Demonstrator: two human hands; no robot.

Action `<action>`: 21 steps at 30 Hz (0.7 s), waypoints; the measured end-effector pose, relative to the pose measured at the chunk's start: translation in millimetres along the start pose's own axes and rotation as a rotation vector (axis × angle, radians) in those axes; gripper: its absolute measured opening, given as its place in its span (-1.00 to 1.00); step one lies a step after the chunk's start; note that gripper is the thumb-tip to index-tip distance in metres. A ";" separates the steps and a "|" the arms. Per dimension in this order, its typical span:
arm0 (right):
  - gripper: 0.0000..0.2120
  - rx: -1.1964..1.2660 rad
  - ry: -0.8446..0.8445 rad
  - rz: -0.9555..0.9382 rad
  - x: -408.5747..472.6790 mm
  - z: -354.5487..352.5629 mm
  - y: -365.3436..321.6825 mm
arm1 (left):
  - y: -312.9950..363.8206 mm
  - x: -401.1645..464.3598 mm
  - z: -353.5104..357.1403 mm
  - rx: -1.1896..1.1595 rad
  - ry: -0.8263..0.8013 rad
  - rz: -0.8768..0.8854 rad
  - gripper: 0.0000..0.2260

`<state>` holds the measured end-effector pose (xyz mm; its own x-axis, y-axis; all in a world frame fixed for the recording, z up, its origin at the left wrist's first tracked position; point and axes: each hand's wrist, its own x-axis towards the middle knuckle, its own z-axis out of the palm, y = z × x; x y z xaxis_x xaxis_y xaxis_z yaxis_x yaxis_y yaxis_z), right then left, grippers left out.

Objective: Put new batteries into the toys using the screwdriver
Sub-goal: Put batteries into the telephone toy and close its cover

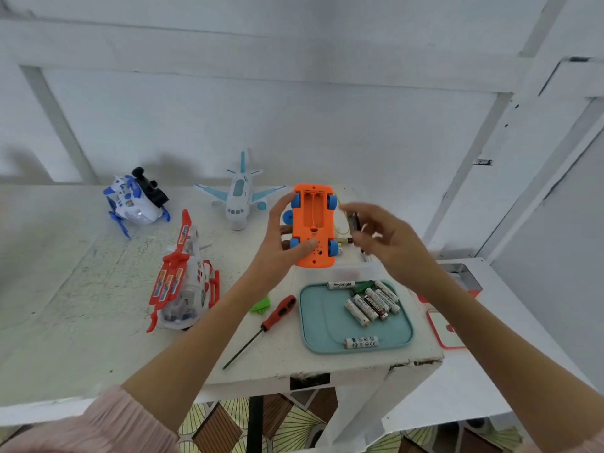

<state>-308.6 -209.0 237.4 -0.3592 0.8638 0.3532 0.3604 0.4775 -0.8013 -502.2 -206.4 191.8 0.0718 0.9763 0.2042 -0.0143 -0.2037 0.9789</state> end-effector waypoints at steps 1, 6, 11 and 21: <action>-0.61 0.061 0.081 -0.010 8.0 1.6 -5.1 | 0.4 -1.2 0.3 0.001 -0.002 0.004 -0.44; -0.78 0.060 0.208 -0.011 36.9 16.7 -11.0 | -1.1 -6.0 3.3 0.013 -0.010 0.014 -0.42; -0.80 -0.188 0.249 -0.129 49.1 29.5 -2.6 | -0.3 -9.5 7.7 0.027 -0.013 0.031 -0.43; -0.80 -0.419 0.241 -0.221 56.5 33.2 7.8 | -3.0 -8.2 9.8 0.022 0.062 0.063 -0.42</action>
<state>-354.7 -161.8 235.0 -0.2756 0.7242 0.6322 0.6292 0.6331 -0.4509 -492.9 -214.5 187.2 0.0098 0.9641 0.2655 0.0048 -0.2655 0.9641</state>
